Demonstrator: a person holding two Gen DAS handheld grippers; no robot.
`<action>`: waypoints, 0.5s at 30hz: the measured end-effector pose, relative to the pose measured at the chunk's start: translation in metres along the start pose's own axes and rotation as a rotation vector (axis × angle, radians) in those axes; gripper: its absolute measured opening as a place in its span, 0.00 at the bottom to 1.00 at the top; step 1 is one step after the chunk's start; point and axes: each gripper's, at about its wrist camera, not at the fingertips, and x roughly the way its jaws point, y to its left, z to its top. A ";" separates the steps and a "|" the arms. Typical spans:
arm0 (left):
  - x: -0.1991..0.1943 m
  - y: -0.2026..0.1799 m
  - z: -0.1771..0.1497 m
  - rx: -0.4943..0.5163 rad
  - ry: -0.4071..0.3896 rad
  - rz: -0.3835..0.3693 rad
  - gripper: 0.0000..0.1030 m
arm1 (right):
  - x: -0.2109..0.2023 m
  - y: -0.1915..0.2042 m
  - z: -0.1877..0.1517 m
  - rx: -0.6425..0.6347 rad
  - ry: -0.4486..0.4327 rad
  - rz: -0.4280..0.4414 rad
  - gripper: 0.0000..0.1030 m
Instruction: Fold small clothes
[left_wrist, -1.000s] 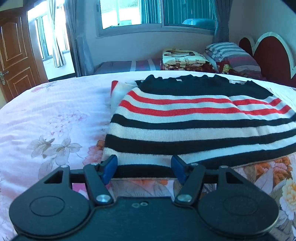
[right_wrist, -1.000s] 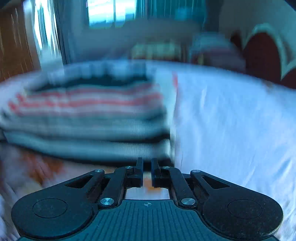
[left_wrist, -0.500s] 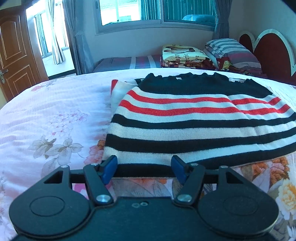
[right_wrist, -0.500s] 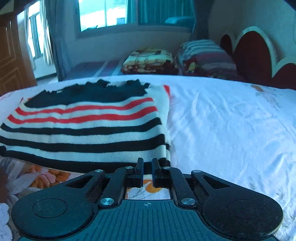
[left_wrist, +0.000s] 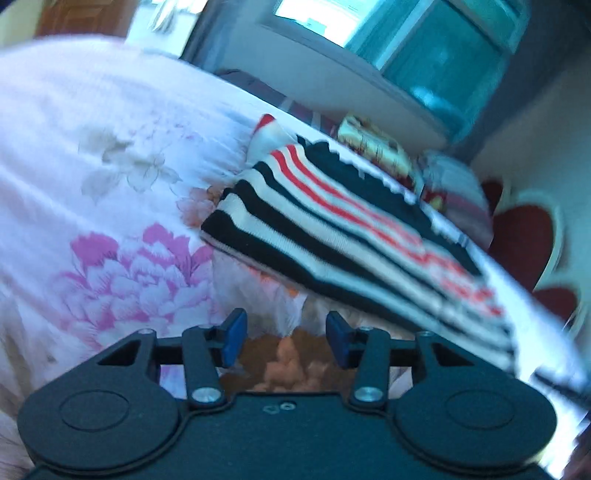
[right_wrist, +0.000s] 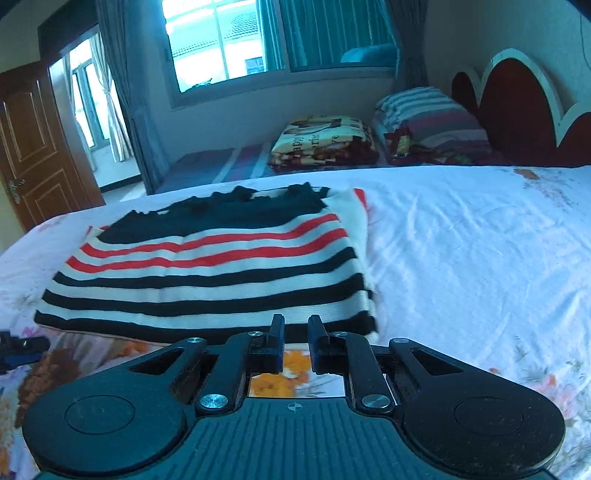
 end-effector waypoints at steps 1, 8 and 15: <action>0.004 0.004 0.003 -0.053 0.002 -0.026 0.43 | 0.000 0.003 0.001 -0.004 -0.001 0.005 0.14; 0.043 0.014 0.025 -0.203 -0.046 -0.072 0.43 | 0.011 0.008 0.014 0.031 -0.018 0.075 0.14; 0.077 0.022 0.049 -0.318 -0.120 -0.094 0.44 | 0.063 0.028 0.054 0.074 -0.021 0.194 0.00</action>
